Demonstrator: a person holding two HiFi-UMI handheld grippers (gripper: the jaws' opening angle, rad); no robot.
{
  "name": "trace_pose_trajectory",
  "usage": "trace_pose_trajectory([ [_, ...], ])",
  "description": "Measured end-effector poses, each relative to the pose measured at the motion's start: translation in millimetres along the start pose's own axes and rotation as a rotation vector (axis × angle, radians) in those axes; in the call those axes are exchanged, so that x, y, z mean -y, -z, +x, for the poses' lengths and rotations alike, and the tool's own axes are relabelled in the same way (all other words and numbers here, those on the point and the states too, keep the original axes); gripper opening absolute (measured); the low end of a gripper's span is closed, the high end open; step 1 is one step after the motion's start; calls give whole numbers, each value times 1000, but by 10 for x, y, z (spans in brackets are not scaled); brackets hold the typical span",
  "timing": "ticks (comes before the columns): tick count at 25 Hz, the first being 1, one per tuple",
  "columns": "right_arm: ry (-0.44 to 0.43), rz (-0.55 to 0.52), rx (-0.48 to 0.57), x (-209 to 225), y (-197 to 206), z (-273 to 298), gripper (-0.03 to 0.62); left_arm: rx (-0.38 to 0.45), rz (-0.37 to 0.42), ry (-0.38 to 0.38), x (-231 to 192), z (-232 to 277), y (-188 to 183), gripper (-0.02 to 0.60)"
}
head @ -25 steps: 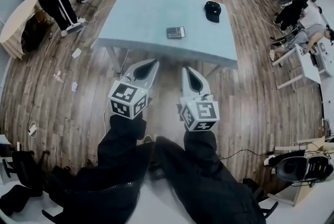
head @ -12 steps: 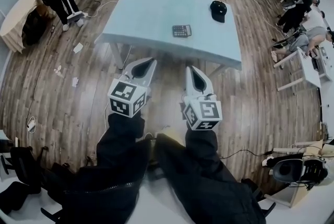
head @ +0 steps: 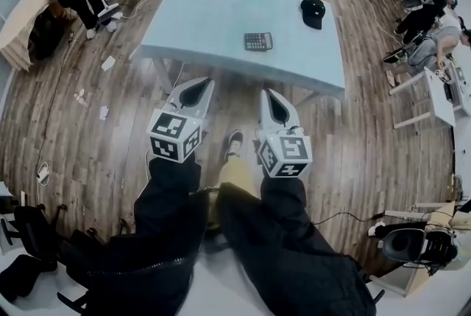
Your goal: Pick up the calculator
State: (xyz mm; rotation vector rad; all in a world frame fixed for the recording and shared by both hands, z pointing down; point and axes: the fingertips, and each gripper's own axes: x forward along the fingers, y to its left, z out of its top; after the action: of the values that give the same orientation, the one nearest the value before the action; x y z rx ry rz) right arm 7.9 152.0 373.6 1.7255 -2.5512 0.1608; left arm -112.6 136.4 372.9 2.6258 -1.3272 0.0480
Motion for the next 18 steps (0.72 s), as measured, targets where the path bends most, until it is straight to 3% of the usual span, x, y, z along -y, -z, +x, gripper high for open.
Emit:
trace_pose_trajectory([
  [8, -19, 10, 11, 499, -133, 792, 0, 4, 0, -68, -510, 681, -194, -5],
  [18, -102, 52, -42, 1490, -119, 1981, 0, -53, -12, -77, -952, 2230, -306, -5],
])
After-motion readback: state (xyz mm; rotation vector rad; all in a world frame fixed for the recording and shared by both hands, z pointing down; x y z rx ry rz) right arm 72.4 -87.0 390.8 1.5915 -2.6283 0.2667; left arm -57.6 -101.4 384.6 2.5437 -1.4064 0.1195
